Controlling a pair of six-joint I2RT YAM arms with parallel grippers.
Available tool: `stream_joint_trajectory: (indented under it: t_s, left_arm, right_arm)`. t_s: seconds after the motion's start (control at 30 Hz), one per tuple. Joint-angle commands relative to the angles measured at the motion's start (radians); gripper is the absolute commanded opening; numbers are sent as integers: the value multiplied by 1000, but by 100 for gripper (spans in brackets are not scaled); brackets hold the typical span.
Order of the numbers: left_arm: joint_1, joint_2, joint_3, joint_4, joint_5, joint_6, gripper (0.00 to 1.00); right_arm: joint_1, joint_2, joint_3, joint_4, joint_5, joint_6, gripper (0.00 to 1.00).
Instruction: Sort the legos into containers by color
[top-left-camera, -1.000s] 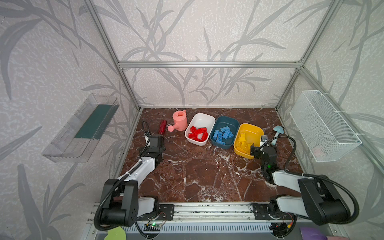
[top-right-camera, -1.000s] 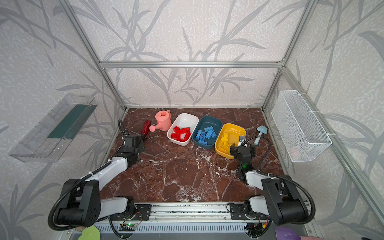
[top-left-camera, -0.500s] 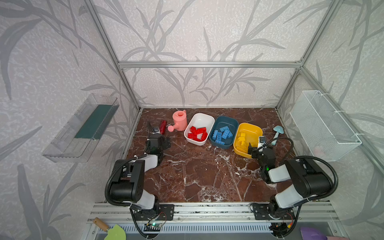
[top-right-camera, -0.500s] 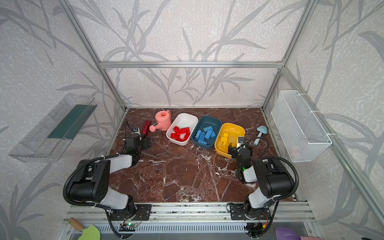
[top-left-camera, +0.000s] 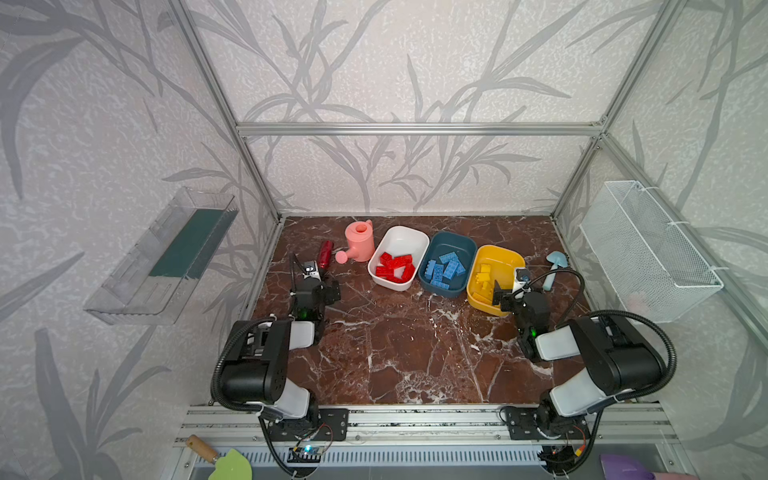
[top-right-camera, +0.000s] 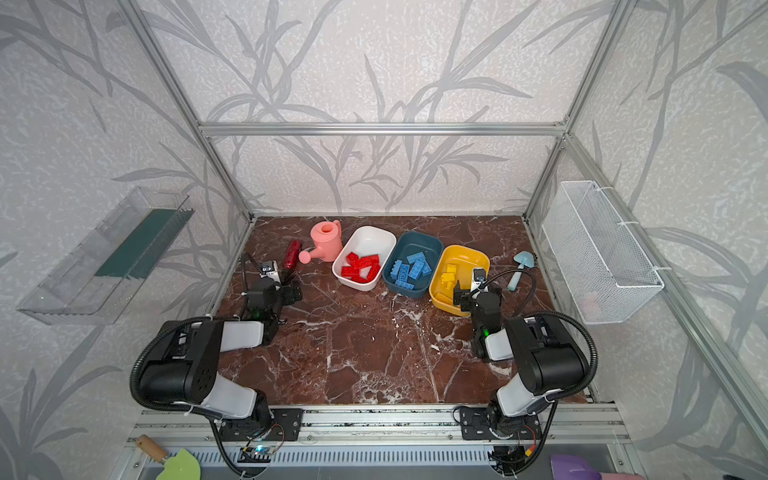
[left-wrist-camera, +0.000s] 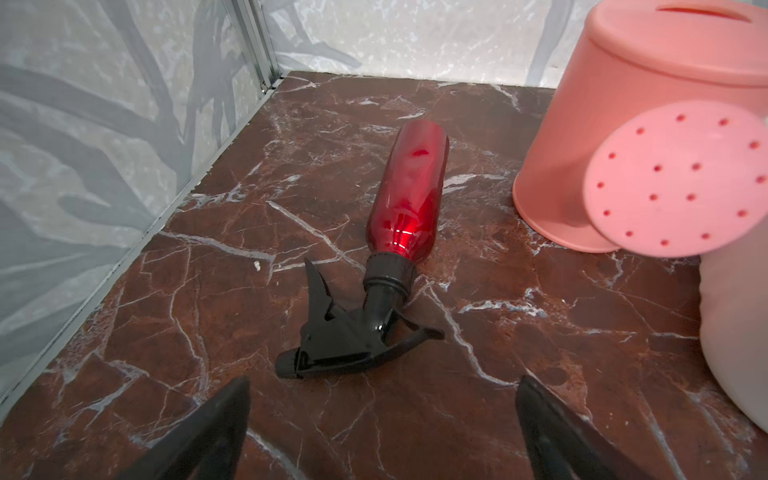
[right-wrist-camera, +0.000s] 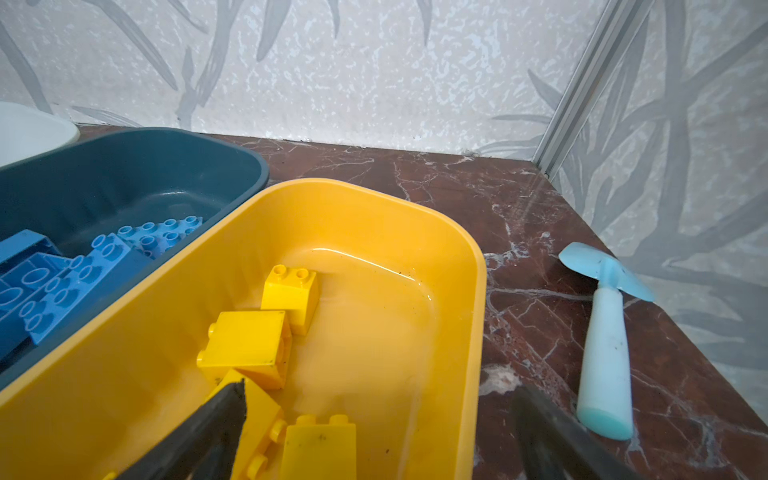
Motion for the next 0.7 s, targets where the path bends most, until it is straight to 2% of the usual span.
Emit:
stream_joint_trajectory:
  t_s: [0.0,0.07,0.1,0.33,0.6,0.67]
  left_arm:
    - [6,-4,11,32,12,16,99]
    - [4,-4,11,32,13,16,99]
    - [5,-3,11,31,12,16,99]
    - [5,-3,10,32,12,15,99]
    - [5,-4,10,32,12,15,99]
    - [6,-4,10,33,12,15,99]
  right_arm:
    - [5,-3,40,-33,-76,-37,99]
    - [7,-26,117,-219,-110,-62,99]
    - [0,-38,124,-254,-116,-48,99]
    - [3,0,4,28,-106,-49,99]
    - [4,-12,37,-51,-85,-42,99]
    - [6,-11,25,-23,-85,-44,99]
